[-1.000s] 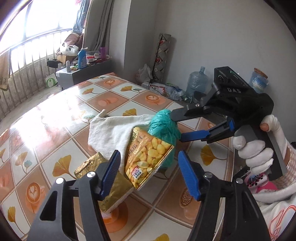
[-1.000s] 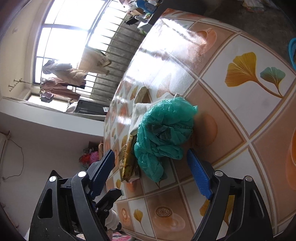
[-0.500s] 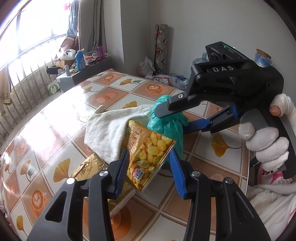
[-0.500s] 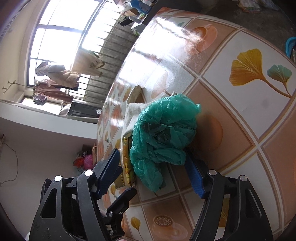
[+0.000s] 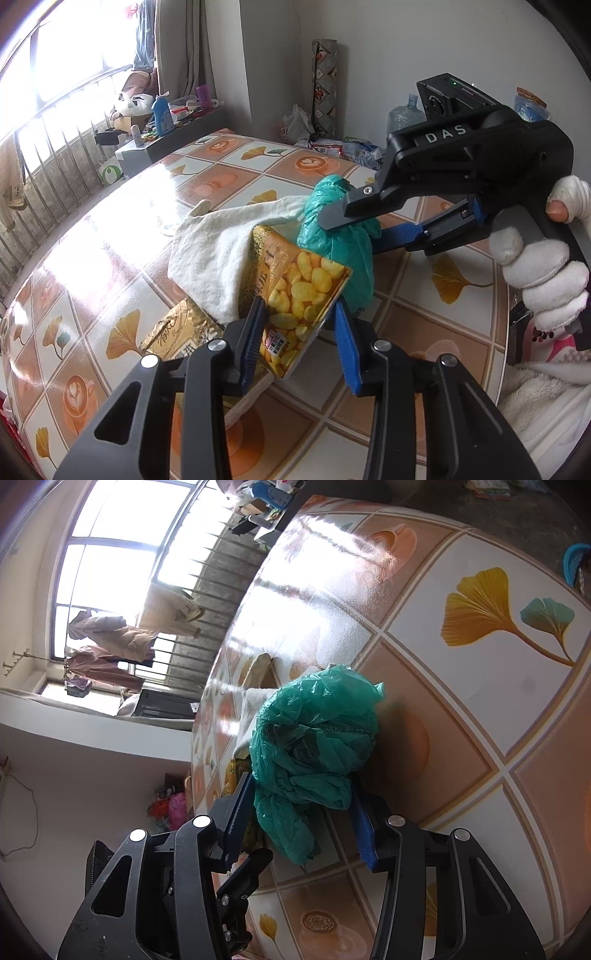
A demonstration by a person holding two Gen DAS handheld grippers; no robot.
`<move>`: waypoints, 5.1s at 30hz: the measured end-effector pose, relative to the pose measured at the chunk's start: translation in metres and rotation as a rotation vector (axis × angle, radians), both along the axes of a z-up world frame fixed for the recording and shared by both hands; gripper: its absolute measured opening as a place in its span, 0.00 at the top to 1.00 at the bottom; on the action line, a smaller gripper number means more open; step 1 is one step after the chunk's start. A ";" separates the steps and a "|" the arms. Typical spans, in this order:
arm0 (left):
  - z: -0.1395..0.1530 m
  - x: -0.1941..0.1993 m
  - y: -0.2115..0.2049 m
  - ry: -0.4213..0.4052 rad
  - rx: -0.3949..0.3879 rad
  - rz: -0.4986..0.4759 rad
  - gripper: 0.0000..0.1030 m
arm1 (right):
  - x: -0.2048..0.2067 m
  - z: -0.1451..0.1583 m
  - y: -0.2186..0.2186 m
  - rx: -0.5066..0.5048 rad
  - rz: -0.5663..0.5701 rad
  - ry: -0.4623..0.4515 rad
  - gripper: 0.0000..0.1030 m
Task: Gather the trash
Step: 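Grasp the yellow chip bag with the left tool while the right tool grasps the green plastic bag, then carry the chip bag and green bag to the blue basket and open both tools, then move both tools back to the table toward the white cloth and gold packet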
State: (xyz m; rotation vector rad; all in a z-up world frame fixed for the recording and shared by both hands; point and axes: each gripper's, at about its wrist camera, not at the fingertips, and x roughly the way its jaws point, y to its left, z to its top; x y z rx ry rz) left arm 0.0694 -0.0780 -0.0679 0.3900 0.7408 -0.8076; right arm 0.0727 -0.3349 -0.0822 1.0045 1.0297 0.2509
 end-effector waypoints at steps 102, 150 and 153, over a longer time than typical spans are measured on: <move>-0.018 0.093 -0.429 0.409 -0.018 -0.266 0.36 | -0.106 -0.068 -0.327 -0.720 -0.740 0.207 0.34; 0.041 0.094 0.095 0.269 -0.340 0.384 0.28 | 0.008 0.047 0.021 -0.252 0.169 -0.244 0.42; 0.031 0.089 0.106 0.316 -0.350 0.384 0.32 | 0.020 0.043 0.043 -0.234 0.215 -0.225 0.43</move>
